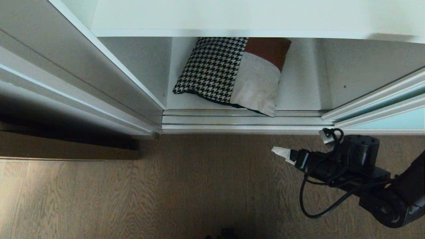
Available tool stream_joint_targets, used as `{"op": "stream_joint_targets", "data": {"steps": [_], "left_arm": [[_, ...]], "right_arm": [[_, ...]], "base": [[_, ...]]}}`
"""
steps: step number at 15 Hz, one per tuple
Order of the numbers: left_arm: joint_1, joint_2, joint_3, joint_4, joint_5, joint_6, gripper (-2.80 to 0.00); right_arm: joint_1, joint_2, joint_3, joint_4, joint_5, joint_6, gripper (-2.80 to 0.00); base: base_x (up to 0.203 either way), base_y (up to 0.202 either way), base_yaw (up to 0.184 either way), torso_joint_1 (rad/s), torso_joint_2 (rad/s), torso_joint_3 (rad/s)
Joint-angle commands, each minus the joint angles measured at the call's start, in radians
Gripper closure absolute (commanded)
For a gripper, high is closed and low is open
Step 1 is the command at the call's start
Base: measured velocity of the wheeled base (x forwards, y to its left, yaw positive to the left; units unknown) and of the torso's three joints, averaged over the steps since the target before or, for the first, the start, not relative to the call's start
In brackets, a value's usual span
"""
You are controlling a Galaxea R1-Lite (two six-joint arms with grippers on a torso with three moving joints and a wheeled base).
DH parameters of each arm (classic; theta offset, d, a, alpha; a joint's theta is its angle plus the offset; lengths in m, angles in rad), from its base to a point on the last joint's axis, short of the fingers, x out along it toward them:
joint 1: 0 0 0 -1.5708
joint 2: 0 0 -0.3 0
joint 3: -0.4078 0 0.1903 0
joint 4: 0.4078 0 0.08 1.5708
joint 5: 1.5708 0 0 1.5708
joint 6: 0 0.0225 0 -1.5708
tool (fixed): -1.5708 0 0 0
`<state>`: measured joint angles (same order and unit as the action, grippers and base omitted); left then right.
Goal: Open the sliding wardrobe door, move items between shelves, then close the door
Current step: Place the pillow on the higher shelf
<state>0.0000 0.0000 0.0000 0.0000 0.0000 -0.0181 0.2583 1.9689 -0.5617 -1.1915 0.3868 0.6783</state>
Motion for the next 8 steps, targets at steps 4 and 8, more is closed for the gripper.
{"op": "stream_joint_targets", "data": {"steps": [4, 8], "left_arm": [[0.000, 0.001, 0.002, 0.000, 0.000, 0.000, 0.00], [0.000, 0.001, 0.000, 0.000, 0.000, 0.000, 0.00]], "right_arm": [[-0.017, 0.056, -0.105, -0.006, 0.009, 0.011, -2.80], [-0.041, 0.082, -0.260, 0.093, 0.012, 0.009, -2.80]], "base": [[0.000, 0.000, 0.000, 0.000, 0.00, 0.000], [0.000, 0.000, 0.000, 0.000, 0.00, 0.000]]}}
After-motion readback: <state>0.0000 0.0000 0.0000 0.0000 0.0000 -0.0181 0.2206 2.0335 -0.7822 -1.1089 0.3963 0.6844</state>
